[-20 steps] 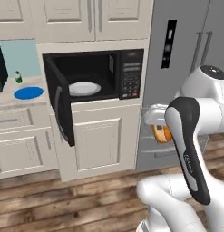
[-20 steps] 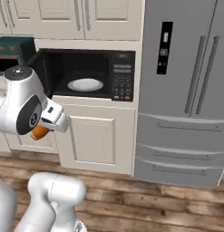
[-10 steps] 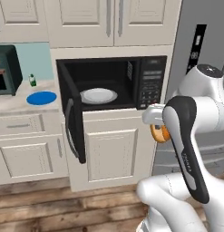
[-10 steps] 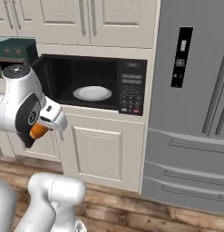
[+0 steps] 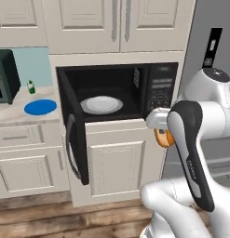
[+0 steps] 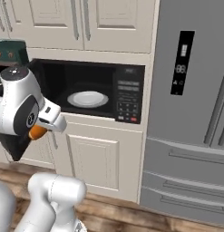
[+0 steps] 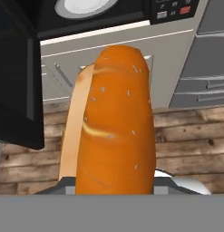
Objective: Pick the hotdog bun from the counter and place it in the microwave. Then turn on the microwave.
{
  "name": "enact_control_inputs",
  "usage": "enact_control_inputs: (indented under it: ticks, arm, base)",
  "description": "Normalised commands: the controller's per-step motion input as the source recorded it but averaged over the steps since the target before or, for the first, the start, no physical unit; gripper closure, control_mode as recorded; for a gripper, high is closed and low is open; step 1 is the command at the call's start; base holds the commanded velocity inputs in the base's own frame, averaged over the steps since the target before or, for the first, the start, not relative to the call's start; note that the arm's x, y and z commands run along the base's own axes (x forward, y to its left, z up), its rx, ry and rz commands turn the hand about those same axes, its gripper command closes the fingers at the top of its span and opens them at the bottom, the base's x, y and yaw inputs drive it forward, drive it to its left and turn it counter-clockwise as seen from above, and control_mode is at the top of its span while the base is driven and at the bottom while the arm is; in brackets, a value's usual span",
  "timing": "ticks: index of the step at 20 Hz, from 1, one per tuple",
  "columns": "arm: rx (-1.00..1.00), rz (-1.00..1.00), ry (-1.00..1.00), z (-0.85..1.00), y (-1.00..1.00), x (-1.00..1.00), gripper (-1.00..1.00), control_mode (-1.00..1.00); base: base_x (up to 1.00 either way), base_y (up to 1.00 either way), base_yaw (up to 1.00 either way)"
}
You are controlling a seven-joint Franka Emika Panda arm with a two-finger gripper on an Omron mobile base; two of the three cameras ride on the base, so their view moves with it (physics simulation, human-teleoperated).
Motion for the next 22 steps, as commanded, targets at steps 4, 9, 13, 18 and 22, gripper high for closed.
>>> enact_control_inputs:
  ticks: [4, 9, 13, 18, 22]
  arm:
    - [0.00, 0.00, 0.00, 0.00, 0.00, 0.00, 1.00, 1.00]
    - [0.00, 0.00, 0.00, 0.00, 0.00, 0.00, 1.00, 1.00]
    - [0.00, 0.00, 0.00, 0.00, 0.00, 0.00, 1.00, 1.00]
    - [0.00, 0.00, 0.00, 0.00, 0.00, 0.00, 1.00, 1.00]
    - [0.00, 0.00, 0.00, 0.00, 0.00, 0.00, 1.00, 1.00]
  base:
    - [0.59, -0.13, 0.00]
    - [0.41, -0.04, 0.00]
    - [0.34, -0.01, 0.00]
    - [0.33, 0.00, 0.00]
    - [0.31, 0.00, 0.00]
